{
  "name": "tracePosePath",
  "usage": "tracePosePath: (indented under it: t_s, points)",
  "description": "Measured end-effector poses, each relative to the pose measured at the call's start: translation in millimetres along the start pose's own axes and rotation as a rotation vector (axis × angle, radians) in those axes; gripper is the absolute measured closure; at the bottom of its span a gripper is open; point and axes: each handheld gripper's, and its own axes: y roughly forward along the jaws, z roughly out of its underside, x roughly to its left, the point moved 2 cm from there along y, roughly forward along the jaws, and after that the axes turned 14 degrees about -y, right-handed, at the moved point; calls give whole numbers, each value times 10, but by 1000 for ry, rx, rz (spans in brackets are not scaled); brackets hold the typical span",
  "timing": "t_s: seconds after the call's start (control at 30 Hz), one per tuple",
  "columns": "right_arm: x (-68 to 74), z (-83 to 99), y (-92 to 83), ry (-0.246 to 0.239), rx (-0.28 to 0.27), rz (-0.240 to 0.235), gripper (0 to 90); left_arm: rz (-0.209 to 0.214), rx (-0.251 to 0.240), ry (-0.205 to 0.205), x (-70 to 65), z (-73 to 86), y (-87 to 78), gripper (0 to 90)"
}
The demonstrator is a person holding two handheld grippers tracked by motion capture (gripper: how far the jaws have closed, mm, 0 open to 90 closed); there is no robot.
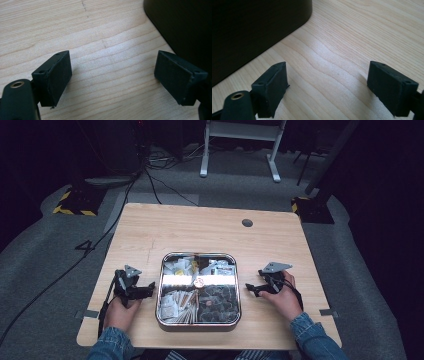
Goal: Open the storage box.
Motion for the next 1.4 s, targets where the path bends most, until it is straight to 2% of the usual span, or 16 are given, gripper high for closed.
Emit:
tracePosePath:
  t_s: [0.37,0.63,0.73,0.8,0.97,1.13,1.4]
  points:
    - [-2,-1,0,-1,1,0,170,-2,0,4,-1,0,-2,153]
    - [-2,3,-15,-6,-13,-3,248,0,-1,3,-2,-2,0,153]
    - [-6,2,-19,8,-16,4,283,3,3,8,-4,-8,6,153]
    - [-3,-17,-37,25,-17,-10,332,3,3,5,-6,-8,7,153]
    - [23,-156,-162,18,-53,-2,367,3,2,6,-7,-8,6,153]
    - [59,-327,-295,36,-80,-40,396,3,2,7,-7,-8,6,154]
    - [128,-553,-477,5,-127,-63,403,3,2,6,-7,-8,6,154]
